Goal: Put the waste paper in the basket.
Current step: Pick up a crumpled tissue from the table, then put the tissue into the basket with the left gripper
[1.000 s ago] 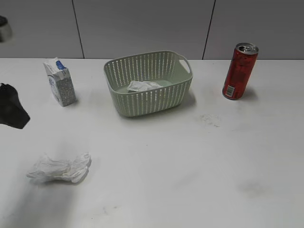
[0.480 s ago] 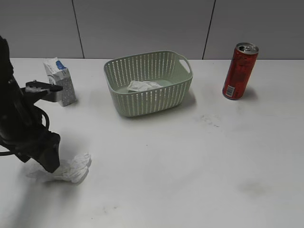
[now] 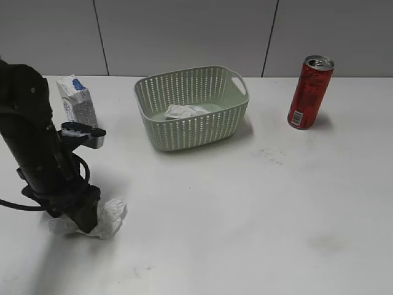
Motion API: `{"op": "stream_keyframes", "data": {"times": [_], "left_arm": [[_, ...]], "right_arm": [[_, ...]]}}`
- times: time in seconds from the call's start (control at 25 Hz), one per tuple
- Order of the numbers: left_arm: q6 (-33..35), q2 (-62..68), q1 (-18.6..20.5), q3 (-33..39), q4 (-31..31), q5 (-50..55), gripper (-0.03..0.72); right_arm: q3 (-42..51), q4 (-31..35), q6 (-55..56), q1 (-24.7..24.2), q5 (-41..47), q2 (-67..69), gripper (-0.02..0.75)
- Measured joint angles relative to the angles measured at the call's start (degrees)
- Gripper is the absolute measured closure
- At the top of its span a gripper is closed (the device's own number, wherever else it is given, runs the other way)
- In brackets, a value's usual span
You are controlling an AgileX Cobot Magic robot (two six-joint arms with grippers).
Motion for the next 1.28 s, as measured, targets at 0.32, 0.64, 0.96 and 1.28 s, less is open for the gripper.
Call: {"op": "stream_keyframes", "data": {"times": [0.32,0.64,0.96,1.28], "left_arm": [[-0.05,1.33,-0.19,-0.89,1.54,0.46,0.230],[0.00,1.62,-0.33,-0.90,2.89,0.64,0.663],[0.06,1.00,-0.35,-6.38,10.06,9.53,0.668],[0.06,-1.80,-0.35,-26.40,7.56,17.38,0.671]], "right_arm": [[0.00,-0.01,0.00,0.00,0.00,0.00,0.220],[0.00,-0.06,0.00,0.00,0.00,0.00,0.220],[0.00,-0.06,0.00,0.00,0.00,0.00,0.220],[0.00,-0.06,0.00,0.00,0.00,0.00,0.220]]}}
